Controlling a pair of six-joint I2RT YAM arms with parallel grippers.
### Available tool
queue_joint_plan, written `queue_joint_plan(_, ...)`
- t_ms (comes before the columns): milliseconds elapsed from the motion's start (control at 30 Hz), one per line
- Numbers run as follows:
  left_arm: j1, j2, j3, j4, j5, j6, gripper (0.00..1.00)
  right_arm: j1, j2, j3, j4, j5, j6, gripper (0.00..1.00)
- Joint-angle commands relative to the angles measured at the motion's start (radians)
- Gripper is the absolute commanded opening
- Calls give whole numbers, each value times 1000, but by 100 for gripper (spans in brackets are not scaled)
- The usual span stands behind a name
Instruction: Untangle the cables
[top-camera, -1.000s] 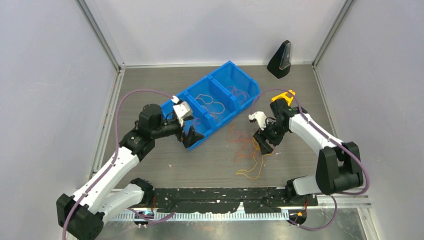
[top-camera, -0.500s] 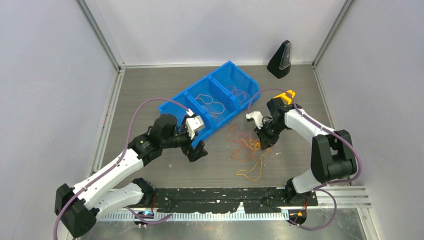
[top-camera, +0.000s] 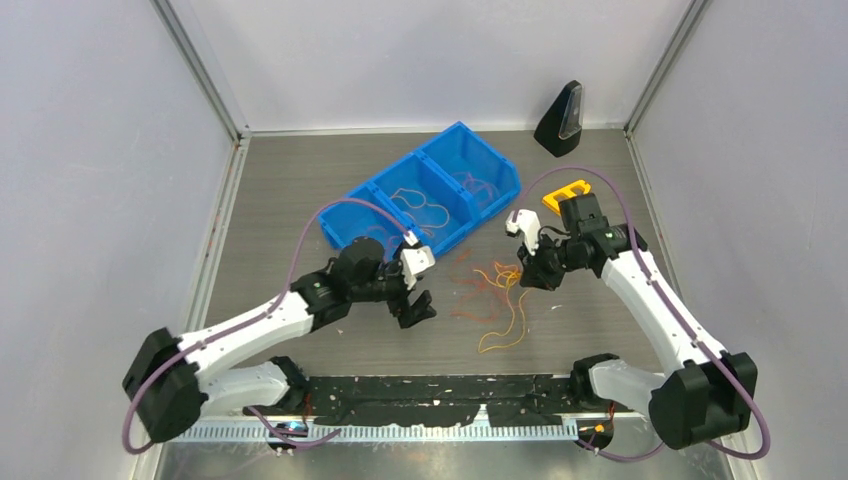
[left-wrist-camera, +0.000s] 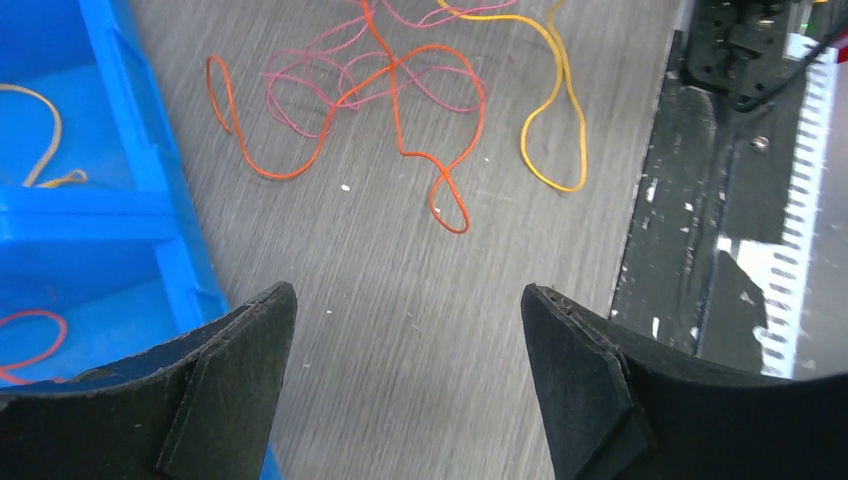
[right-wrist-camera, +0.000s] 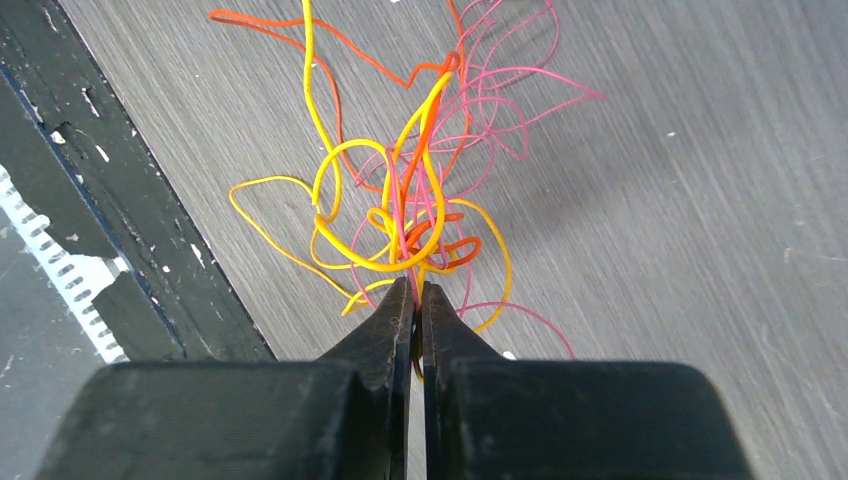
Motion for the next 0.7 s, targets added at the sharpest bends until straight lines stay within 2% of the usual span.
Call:
queue_joint_plan(0,-7,140,44,195,-45,-94,84,0,53,21,0,18,54,6)
queue_joint_plan(200,-69,344,127,272,-19,-94,84,0,90,30,12,39,87,6)
queue_joint_plan(333,-98,479,208,266,-76,-103,84,-1,99,42,6,57,85,5)
queue_joint_plan(400,-112,538,245,259,-110,-109,80,-1,100,41,5,59,84,6)
queue_joint_plan(467,-119,585,283,234,-146,-131,68,-1,100,39,6,70,83,5)
queue_joint_plan(500,-119,601,305,210,-153,-141,55,-2,99,37,6,78,81,6)
queue_joint_plan(600,-119,570,372,65,-86,-87,3,-15,98,28,8,132,57,5)
queue_joint_plan(667,-118,472,373,-4,-68,-34,0,-31,113,10,22,179,27,5)
